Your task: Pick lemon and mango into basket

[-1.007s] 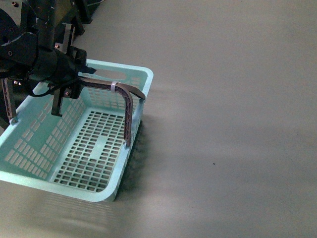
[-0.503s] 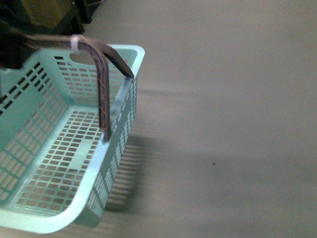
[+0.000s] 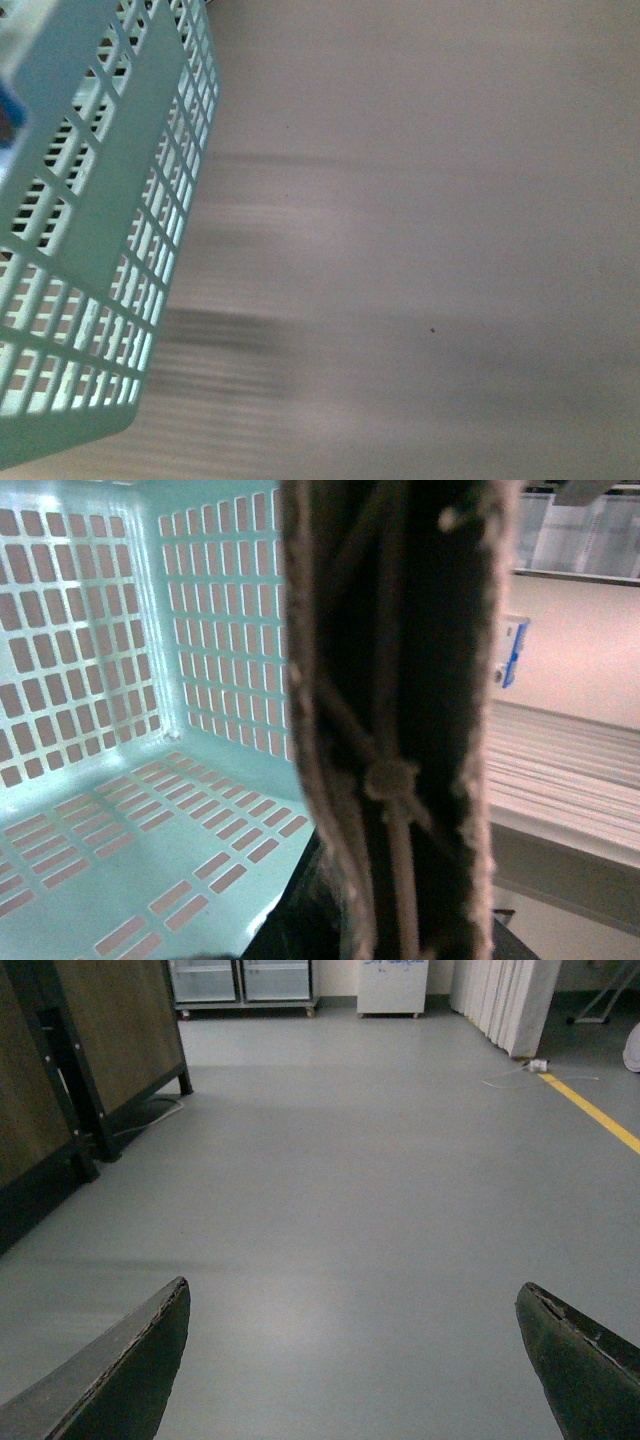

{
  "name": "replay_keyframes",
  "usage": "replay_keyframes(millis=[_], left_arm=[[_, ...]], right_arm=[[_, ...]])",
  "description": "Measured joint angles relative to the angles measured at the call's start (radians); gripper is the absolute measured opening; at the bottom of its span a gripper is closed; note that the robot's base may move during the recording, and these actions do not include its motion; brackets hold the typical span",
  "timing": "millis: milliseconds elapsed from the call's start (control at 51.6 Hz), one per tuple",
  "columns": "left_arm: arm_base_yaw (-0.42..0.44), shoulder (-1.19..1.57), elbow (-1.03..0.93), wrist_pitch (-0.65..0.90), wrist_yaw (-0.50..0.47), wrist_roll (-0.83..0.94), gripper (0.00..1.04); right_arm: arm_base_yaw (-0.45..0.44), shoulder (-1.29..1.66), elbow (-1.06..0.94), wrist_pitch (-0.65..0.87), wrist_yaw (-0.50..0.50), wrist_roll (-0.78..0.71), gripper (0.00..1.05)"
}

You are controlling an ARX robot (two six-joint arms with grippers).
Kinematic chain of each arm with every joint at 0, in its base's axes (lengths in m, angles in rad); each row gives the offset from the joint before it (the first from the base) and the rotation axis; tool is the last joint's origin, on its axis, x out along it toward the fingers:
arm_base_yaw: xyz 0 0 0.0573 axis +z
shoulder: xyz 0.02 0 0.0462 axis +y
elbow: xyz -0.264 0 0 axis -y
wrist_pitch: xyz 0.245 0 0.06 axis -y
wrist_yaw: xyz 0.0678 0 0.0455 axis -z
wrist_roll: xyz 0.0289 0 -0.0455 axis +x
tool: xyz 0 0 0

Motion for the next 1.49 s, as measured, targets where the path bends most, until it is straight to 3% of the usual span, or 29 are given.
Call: replay_keyframes(millis=[1491], left_arm=[[-0.017,-0.065,0.02,-0.032,0.012,0.018,0.05]], right_arm=[[0.0,0.0,0.0,0.0,-0.002,0.0,0.96]])
